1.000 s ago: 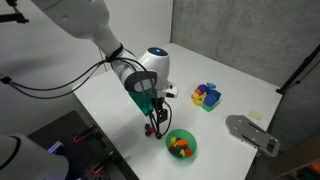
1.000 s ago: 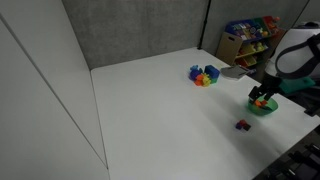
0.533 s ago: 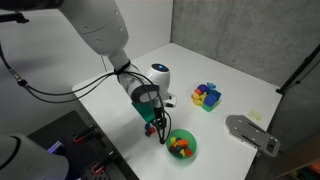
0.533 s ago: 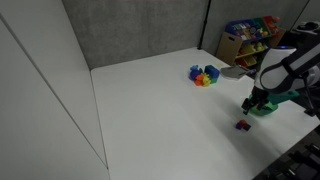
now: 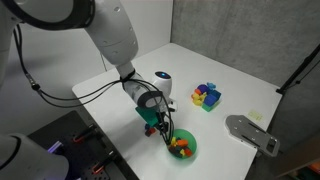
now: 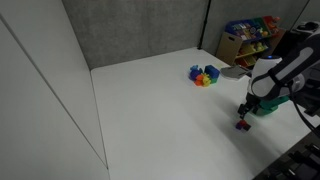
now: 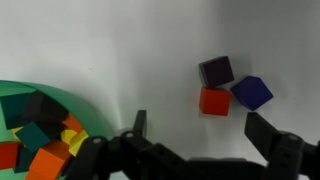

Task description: Move the small orange block from the table to the bowl

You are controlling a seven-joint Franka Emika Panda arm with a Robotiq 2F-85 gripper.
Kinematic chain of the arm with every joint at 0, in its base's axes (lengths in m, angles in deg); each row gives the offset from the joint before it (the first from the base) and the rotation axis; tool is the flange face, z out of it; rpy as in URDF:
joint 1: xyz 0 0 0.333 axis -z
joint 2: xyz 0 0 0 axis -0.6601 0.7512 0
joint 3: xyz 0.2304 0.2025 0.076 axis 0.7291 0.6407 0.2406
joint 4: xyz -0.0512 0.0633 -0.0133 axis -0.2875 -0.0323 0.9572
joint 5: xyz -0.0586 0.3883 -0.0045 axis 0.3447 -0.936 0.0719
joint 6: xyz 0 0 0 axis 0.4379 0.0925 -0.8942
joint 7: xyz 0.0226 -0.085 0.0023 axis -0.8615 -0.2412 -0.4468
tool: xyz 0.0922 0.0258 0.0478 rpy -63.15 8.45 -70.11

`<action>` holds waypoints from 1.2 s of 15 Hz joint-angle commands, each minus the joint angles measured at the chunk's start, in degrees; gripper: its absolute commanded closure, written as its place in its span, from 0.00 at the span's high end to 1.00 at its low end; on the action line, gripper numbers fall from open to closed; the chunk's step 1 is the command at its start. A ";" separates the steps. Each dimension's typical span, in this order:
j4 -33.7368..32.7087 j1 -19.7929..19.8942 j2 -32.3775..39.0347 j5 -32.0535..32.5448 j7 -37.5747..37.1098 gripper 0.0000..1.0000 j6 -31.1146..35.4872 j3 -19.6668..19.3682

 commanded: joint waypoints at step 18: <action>-0.10 -12.97 5.62 6.67 -10.06 1.00 4.84 -8.38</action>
